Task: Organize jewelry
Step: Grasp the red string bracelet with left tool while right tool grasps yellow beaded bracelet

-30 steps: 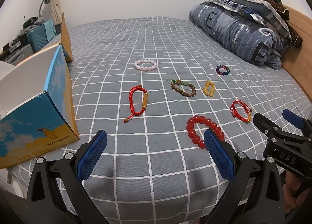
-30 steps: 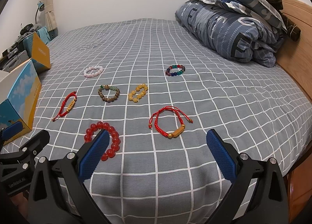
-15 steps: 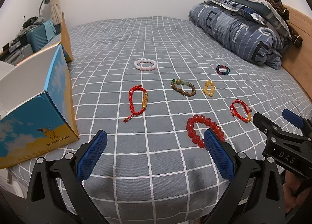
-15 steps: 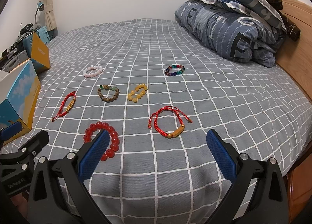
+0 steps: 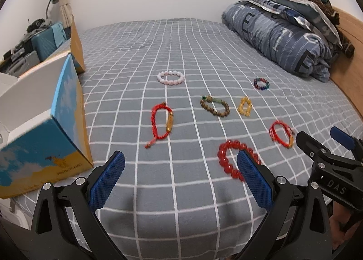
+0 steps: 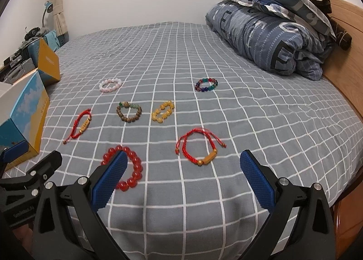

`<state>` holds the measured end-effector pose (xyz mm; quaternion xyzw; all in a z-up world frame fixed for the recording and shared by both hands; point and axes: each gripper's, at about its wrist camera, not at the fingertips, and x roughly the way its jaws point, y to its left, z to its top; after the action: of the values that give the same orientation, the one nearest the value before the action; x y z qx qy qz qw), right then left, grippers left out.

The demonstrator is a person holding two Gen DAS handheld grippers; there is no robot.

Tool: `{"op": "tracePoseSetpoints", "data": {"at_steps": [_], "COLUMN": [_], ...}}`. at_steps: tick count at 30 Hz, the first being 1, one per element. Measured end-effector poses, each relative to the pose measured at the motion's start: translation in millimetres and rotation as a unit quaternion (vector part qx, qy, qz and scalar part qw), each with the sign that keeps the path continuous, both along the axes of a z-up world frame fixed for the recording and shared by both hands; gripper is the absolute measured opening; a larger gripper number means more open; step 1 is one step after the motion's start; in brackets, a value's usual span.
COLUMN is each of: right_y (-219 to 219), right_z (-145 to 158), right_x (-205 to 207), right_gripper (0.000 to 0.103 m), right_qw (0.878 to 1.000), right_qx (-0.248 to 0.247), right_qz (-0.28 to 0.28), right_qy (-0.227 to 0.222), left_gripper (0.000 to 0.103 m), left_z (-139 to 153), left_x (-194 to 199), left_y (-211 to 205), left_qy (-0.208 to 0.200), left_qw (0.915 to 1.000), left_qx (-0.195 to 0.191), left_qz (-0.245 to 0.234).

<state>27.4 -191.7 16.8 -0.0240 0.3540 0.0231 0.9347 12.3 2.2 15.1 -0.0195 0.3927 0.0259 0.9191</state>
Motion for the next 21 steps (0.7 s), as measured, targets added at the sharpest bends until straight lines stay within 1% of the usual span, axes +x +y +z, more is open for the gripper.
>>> {"op": "tracePoseSetpoints", "data": {"at_steps": [4, 6, 10, 12, 13, 15, 17, 19, 21], "right_y": [4.3, 10.0, 19.1, 23.5, 25.8, 28.1, 29.2, 27.2, 24.7], "right_z": [17.1, 21.1, 19.6, 13.0, 7.9, -2.1, -13.0, -24.2, -37.9], "right_x": [25.5, 43.9, 82.4, 104.5, 117.0, 135.1, 149.6, 160.7, 171.5], "right_gripper": [0.096, 0.096, 0.096, 0.095, 0.094, 0.092, 0.091, 0.09, 0.088], "right_qw": [1.0, 1.0, 0.999, 0.999, 0.998, 0.997, 0.996, 0.995, 0.993], "right_qx": [0.005, -0.002, -0.002, -0.004, -0.006, -0.007, -0.006, 0.001, 0.008], "right_qz": [-0.001, -0.001, 0.004, 0.004, 0.003, 0.003, 0.003, 0.002, 0.001], "right_qy": [0.009, 0.018, 0.038, 0.052, 0.061, 0.074, 0.087, 0.1, 0.118], "left_gripper": [0.097, 0.097, 0.097, 0.097, 0.097, 0.097, 0.097, 0.097, 0.097], "left_z": [15.5, 18.3, 21.3, 18.8, 15.2, 4.8, -9.1, -22.7, -38.7], "left_x": [22.7, 35.2, 66.2, 81.4, 89.2, 105.0, 119.5, 128.9, 137.9], "left_y": [10.6, 12.7, 17.1, 23.0, 26.7, 32.8, 38.1, 43.2, 46.2], "left_qy": [0.014, 0.029, 0.043, 0.045, 0.049, 0.061, 0.079, 0.088, 0.101], "left_qw": [0.9998, 0.9993, 0.9982, 0.9981, 0.9981, 0.9974, 0.9962, 0.9955, 0.9942], "left_qx": [-0.005, 0.003, 0.026, 0.024, 0.015, 0.013, 0.005, -0.011, -0.014], "left_qz": [0.015, 0.022, 0.032, 0.034, 0.035, 0.036, 0.034, 0.033, 0.033]}}
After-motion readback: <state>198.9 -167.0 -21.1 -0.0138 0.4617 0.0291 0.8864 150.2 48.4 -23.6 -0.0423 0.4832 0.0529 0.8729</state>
